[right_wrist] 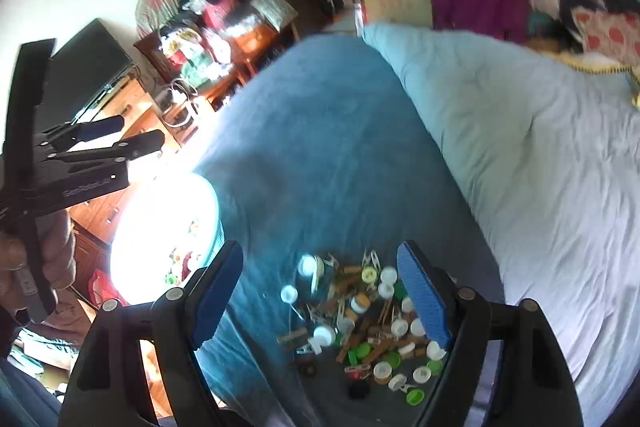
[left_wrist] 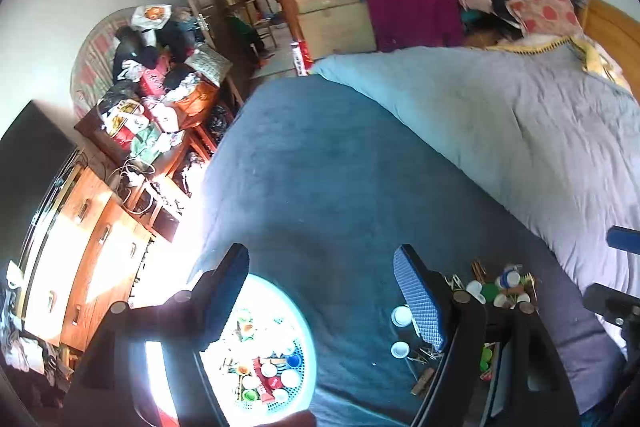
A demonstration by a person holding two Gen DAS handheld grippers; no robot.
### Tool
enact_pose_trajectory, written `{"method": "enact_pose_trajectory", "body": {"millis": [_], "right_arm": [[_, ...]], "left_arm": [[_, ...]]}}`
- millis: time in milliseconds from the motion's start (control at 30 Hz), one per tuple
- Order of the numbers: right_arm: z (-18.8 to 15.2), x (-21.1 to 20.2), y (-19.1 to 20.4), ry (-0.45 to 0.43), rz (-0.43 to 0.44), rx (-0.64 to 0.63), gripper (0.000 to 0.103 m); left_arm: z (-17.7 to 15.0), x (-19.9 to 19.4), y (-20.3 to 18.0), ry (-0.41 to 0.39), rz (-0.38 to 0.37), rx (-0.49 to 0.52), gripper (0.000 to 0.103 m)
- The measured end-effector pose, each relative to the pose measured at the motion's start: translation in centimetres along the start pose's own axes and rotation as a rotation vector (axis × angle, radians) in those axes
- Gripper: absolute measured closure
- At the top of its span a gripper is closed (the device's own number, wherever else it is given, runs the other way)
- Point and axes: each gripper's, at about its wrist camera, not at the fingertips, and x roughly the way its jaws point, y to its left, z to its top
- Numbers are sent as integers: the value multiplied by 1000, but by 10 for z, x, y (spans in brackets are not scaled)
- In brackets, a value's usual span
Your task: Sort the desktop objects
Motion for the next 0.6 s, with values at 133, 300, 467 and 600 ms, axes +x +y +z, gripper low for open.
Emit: {"method": "enact_pose_trajectory", "body": {"millis": [133, 300, 467, 600], "right_arm": [[7, -8, 9, -17, -13, -4, 23], [9, -13, 14, -20, -16, 0, 23], [9, -14, 21, -21, -15, 1, 23], [7, -14, 29, -23, -16, 1, 23]], "left_arm": [[10, -12, 22, -13, 10, -22, 26], [10, -25, 47, -25, 4, -29, 26], [11, -25, 48, -23, 5, -31, 26], [12, -25, 48, -24, 6, -34, 26]]}}
